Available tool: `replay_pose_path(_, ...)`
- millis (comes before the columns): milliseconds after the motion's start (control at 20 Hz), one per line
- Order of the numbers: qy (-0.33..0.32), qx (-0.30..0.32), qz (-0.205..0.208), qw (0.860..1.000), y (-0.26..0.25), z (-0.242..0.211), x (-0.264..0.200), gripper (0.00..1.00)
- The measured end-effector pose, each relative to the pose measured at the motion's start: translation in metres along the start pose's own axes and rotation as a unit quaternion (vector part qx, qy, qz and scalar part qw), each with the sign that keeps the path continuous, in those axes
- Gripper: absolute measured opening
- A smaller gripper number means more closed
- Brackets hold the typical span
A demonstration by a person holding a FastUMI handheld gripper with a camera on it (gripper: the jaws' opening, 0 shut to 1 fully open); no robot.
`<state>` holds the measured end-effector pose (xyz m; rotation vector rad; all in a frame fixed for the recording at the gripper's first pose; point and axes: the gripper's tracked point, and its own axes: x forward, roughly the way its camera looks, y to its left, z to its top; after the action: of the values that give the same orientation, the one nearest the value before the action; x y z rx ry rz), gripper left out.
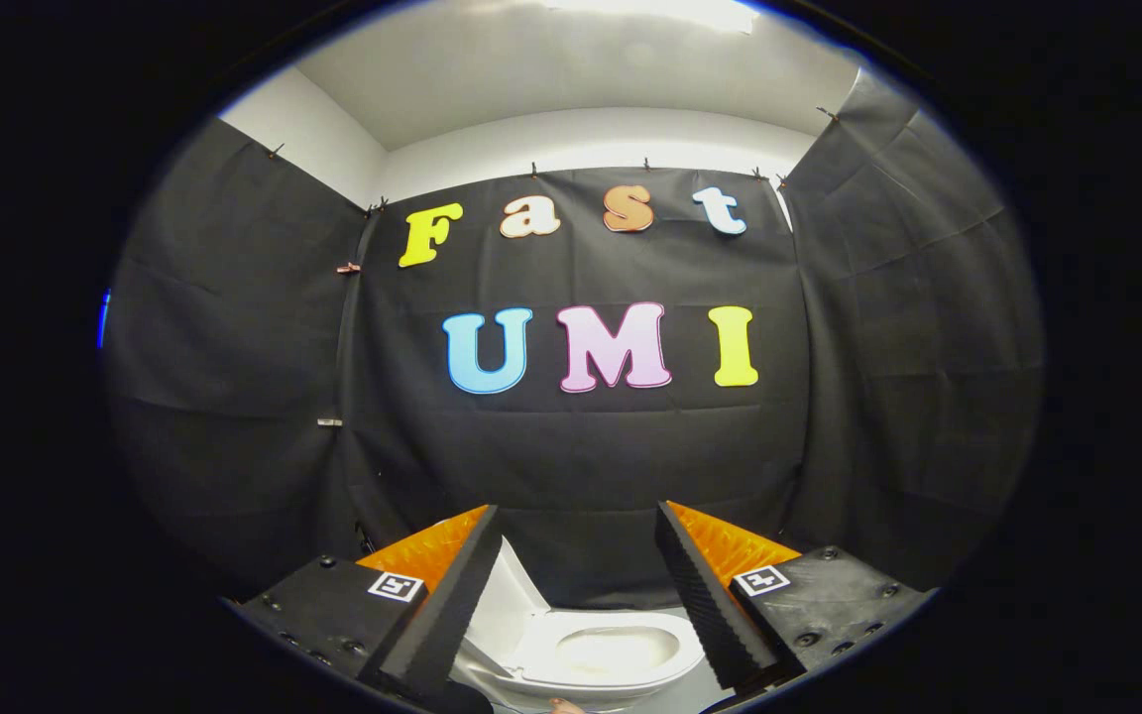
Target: Open the toilet lid.
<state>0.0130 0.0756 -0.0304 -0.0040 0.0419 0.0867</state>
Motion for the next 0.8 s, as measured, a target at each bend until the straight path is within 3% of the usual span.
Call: replay_pose_path(800,0.000,0.001,0.004,1.000,-0.0003,0.0006,-0.0011,0.98)
